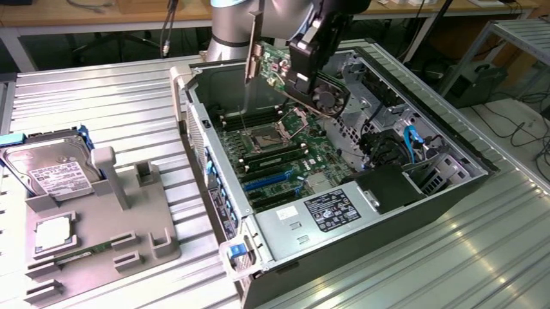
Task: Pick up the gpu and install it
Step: 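Insert the gpu into the slot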
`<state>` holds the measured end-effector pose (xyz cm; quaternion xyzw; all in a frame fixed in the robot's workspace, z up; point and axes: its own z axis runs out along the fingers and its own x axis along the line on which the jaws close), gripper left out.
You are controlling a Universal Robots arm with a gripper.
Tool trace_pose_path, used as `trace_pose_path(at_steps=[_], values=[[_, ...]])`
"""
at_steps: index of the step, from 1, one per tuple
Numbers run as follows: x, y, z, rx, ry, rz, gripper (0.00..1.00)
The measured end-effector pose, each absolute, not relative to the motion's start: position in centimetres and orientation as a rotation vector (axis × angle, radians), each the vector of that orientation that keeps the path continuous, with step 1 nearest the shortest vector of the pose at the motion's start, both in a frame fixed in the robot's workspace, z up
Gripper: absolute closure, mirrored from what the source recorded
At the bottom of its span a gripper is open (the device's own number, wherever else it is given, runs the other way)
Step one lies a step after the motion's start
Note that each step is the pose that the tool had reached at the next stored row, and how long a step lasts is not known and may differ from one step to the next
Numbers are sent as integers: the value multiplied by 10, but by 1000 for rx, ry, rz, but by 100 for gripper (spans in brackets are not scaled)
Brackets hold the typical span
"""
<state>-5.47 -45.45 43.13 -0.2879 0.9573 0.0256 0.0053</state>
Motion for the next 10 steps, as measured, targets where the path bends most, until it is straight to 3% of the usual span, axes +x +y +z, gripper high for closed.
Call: trace_pose_path(at_steps=[10], values=[[-55, -455, 431, -1104, 2933, 81, 73]])
